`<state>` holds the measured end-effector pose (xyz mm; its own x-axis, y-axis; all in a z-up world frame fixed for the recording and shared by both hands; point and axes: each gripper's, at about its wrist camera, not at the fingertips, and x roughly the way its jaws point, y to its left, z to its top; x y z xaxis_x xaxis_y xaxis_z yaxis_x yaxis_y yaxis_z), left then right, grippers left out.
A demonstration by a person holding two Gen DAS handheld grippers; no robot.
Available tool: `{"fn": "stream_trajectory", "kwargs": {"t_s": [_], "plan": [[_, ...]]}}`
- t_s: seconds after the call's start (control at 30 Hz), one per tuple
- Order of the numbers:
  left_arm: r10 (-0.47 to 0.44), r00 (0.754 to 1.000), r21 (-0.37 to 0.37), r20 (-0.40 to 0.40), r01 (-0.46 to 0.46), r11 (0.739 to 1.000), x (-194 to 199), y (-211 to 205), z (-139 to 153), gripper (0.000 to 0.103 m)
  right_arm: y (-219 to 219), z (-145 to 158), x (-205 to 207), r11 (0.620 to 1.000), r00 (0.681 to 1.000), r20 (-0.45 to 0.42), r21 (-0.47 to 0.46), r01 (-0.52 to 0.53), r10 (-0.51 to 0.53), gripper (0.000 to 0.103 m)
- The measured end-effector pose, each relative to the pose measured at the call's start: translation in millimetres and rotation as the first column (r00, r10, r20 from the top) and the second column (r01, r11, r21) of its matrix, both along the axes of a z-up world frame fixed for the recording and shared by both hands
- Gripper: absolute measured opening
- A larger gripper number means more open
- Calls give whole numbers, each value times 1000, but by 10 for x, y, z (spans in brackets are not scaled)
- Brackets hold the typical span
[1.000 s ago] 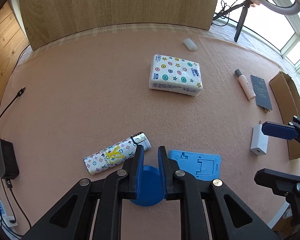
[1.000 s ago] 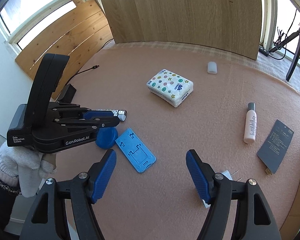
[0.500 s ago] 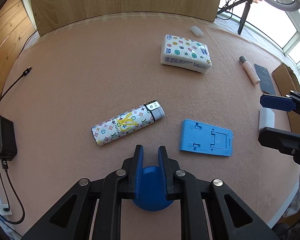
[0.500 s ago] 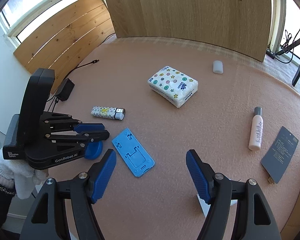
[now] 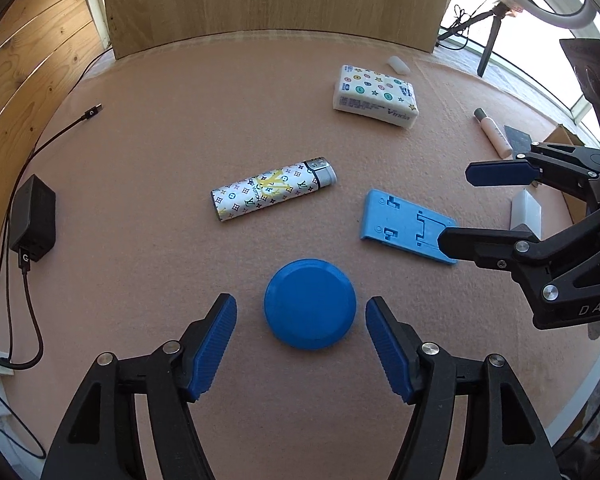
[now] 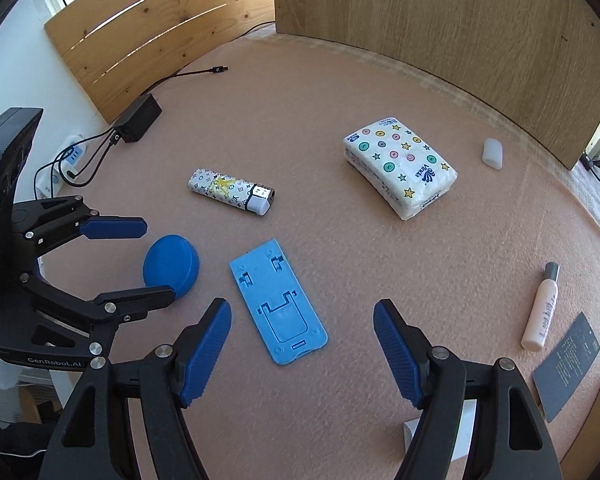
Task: Organize objects
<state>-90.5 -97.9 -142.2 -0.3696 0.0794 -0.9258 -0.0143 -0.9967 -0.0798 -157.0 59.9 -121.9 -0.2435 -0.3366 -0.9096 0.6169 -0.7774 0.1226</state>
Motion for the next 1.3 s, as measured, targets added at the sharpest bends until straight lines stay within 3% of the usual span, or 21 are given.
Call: {"fn": "stream_trajectory", "kwargs": {"t_s": [0.3, 0.87, 0.93, 1.13, 1.3], "plan": [[2, 1000, -3, 9, -2, 1000, -2, 71, -89, 69, -214, -141, 7, 993, 997, -3, 83, -80, 80, 70], [21, 1000, -16, 5, -21, 1000, 27, 36, -117, 54, -312, -305, -8, 988, 996, -20, 132, -84, 88, 70], [24, 1000, -16, 3, -23, 1000, 22, 23, -121, 54, -313, -300, -8, 988, 996, -22, 130, -84, 87, 67], [36, 999, -10, -1, -36, 999, 36, 11, -123, 54, -292, -258, 31, 990, 995, -25, 112, -89, 92, 39], [48, 999, 4, -4, -48, 999, 82, 9, -117, 54, -267, -238, 97, 992, 996, -28, 99, -76, 79, 34]]}}
